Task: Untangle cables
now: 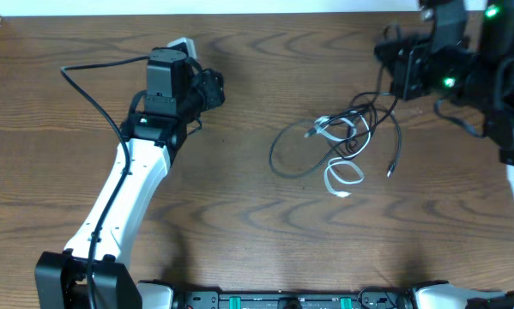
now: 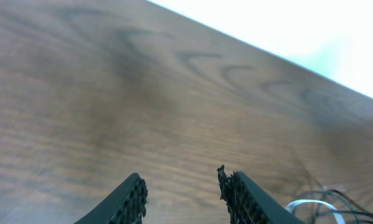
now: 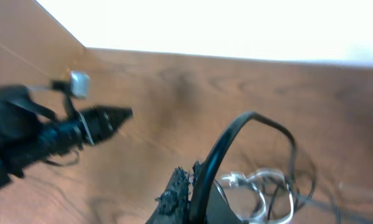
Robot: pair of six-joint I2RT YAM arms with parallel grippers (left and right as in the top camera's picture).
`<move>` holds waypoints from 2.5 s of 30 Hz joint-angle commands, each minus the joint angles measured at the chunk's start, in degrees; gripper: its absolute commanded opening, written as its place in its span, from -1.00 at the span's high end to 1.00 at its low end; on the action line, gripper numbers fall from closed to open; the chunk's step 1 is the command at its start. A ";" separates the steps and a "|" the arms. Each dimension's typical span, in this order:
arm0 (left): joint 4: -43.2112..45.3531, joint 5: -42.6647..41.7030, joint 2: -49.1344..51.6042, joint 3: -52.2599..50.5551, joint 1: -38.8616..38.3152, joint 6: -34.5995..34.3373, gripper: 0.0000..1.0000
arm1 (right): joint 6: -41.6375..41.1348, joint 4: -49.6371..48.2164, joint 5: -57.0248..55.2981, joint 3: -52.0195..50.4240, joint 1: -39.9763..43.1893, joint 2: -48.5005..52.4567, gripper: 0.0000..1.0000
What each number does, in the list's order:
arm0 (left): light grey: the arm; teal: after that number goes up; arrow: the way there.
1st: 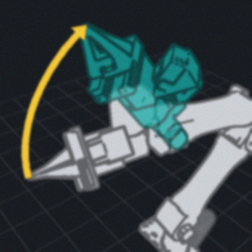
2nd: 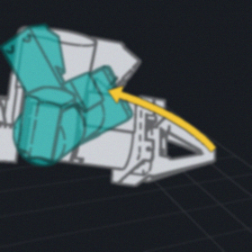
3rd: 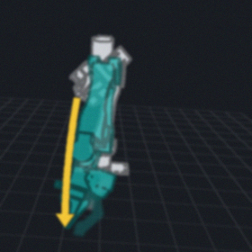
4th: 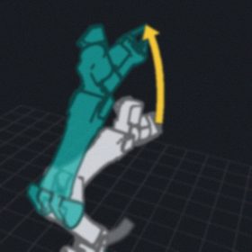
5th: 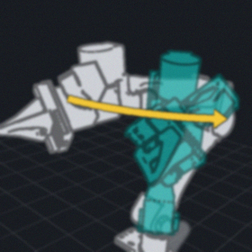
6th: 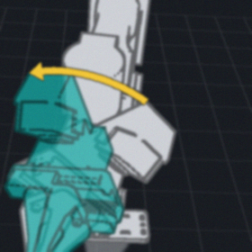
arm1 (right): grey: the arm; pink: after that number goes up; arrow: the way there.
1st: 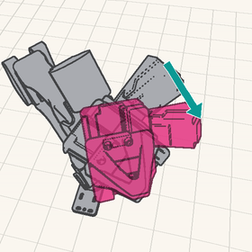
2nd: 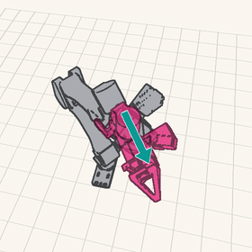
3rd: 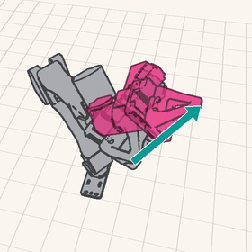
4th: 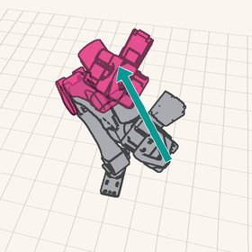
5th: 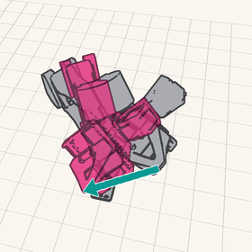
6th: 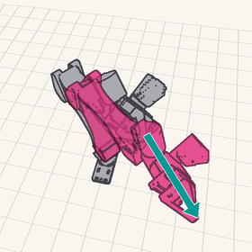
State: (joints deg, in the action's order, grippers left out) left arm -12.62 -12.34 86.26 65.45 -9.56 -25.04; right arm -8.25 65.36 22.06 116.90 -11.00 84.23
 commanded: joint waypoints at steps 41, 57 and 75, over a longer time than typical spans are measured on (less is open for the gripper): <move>-5.01 -1.18 0.57 0.42 0.37 4.07 0.12 | -3.82 7.54 -10.43 13.49 -7.13 34.40 0.98; -3.45 -24.15 0.50 0.42 -7.48 13.00 0.11 | -11.39 5.11 -9.25 13.42 4.59 35.34 0.98; 1.84 -15.69 4.35 0.35 -25.49 14.58 -0.29 | -10.62 7.08 -9.18 13.42 4.57 35.80 0.98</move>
State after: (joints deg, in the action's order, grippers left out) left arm -11.33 -30.44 88.97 65.45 -33.34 -12.73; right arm -19.09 72.18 12.34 129.91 -6.22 119.24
